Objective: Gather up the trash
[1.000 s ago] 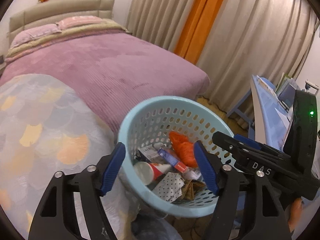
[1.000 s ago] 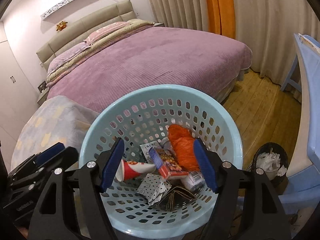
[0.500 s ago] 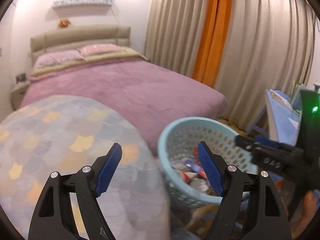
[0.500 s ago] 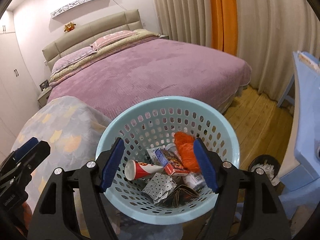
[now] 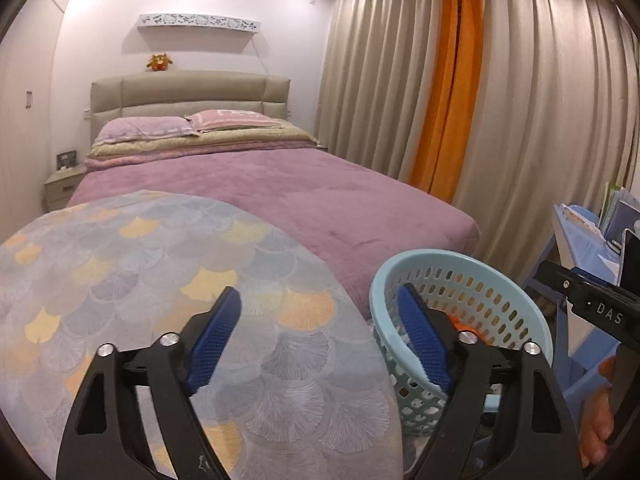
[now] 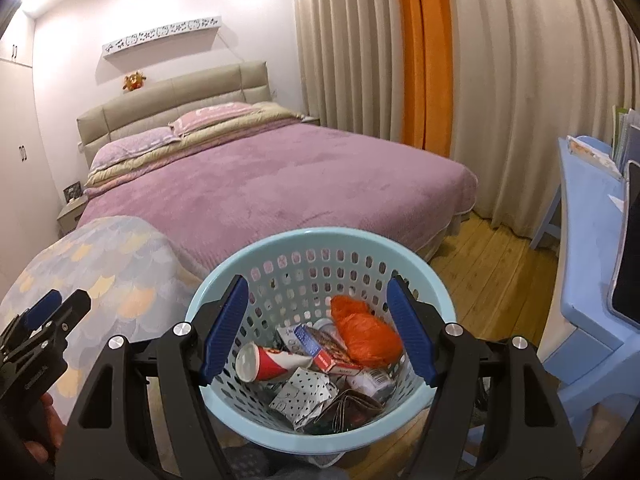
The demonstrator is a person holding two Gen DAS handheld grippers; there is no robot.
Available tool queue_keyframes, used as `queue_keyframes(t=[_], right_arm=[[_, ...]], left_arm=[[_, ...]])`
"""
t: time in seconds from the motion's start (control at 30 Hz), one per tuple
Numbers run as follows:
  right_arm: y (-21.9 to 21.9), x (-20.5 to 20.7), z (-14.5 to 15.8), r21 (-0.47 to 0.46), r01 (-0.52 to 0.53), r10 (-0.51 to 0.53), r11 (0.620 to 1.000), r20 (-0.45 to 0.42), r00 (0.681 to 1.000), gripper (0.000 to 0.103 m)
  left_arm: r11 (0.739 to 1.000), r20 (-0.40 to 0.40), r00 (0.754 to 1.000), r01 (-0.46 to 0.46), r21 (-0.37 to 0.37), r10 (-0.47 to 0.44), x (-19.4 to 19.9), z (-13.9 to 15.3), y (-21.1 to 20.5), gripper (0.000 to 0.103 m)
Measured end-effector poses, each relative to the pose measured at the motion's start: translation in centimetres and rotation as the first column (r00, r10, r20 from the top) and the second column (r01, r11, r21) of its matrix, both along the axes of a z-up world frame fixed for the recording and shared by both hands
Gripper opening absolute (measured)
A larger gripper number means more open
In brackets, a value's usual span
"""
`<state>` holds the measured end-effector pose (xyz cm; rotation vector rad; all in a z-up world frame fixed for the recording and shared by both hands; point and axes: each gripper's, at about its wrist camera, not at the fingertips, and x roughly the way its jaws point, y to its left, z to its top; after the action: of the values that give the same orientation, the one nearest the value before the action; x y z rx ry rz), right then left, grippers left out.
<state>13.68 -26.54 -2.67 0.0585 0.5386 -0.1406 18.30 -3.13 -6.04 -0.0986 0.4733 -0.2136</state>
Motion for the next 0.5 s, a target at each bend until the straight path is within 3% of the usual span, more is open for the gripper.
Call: queue_keyframes(t=[0.23,0.5], right_arm=[[0.5,-0.6,0.5,-0.022,0.02,-0.019,1.0,0.03,0.999,0.068],[2.0,-1.4,0.6,-0.081,0.036,-0.032,0.996,0.056,0.998,0.068]], left_arm=[[1.0,0.015,1.0,0.002,-0.01,-0.002,-0.3,0.1,0.2,0.085],[0.999,0.074,0.997,-0.015,0.041,0.012,-1.5,0.5,-0.5,0.088]])
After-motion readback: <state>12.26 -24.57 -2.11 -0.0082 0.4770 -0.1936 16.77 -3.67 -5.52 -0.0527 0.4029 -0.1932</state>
